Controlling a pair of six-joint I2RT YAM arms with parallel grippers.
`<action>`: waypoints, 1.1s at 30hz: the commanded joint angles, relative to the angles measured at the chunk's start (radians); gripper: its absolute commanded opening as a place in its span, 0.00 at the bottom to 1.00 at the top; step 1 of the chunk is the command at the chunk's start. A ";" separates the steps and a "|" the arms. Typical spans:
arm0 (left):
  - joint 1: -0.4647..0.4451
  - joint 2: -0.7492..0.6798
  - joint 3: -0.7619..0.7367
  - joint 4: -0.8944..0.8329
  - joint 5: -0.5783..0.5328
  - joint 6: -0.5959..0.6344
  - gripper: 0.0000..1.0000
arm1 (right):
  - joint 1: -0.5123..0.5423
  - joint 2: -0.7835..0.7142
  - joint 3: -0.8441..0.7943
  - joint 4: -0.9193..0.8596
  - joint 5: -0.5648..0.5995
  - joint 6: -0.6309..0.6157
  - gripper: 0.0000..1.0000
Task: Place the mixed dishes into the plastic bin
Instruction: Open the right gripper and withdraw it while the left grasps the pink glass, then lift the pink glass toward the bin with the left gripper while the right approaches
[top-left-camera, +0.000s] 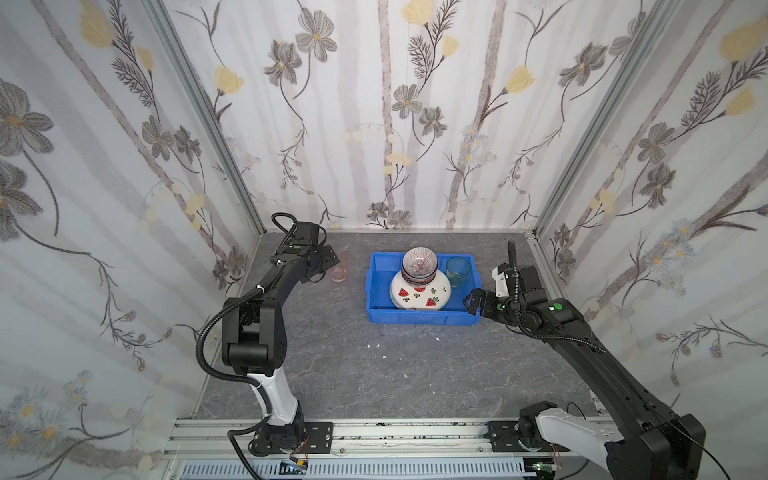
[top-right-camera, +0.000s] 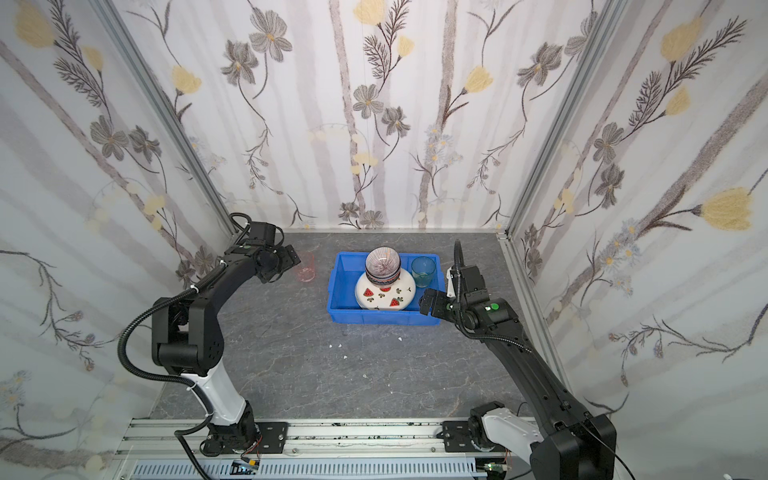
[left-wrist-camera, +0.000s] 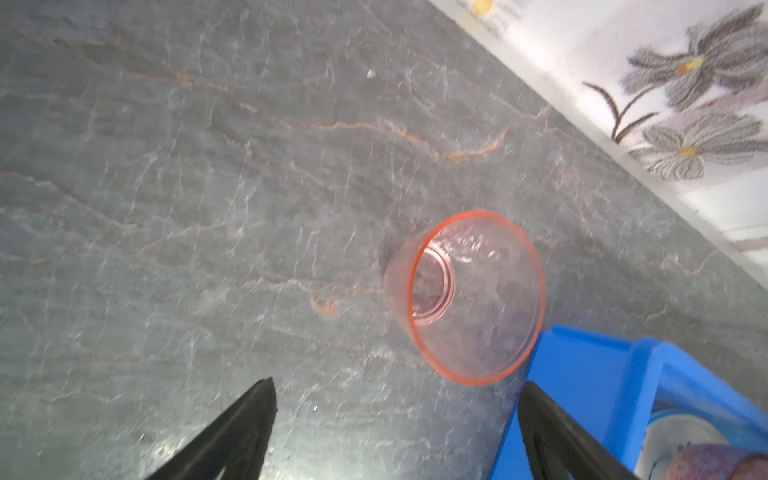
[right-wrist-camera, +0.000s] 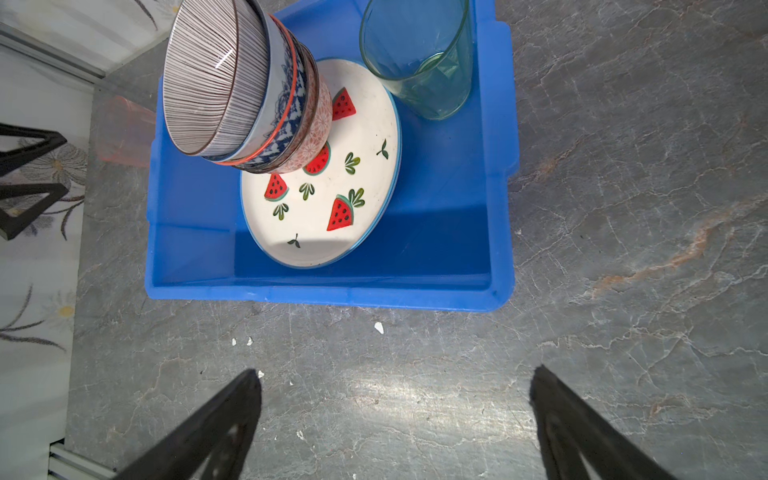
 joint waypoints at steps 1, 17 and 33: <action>0.003 0.094 0.132 -0.101 -0.025 -0.027 0.88 | 0.000 -0.015 -0.020 0.051 -0.003 -0.002 1.00; -0.006 0.251 0.281 -0.209 -0.019 -0.021 0.51 | -0.005 -0.027 -0.070 0.051 0.014 0.006 1.00; -0.031 0.240 0.222 -0.209 -0.036 -0.019 0.24 | -0.011 -0.010 -0.079 0.055 0.005 0.001 1.00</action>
